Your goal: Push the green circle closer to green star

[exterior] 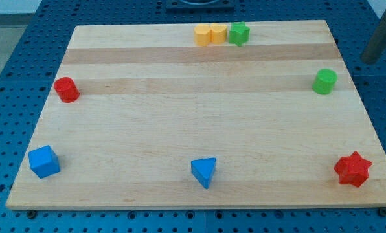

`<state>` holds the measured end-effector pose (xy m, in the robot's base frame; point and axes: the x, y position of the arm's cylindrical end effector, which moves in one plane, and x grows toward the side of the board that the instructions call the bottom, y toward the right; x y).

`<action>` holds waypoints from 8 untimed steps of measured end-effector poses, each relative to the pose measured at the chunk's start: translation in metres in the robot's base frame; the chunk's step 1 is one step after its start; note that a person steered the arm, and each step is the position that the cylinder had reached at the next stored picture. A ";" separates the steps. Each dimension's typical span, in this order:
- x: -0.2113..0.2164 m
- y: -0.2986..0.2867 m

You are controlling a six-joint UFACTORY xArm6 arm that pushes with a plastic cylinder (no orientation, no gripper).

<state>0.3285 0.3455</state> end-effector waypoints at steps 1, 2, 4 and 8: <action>0.066 -0.006; 0.087 -0.023; 0.047 -0.081; 0.105 -0.091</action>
<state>0.4333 0.2548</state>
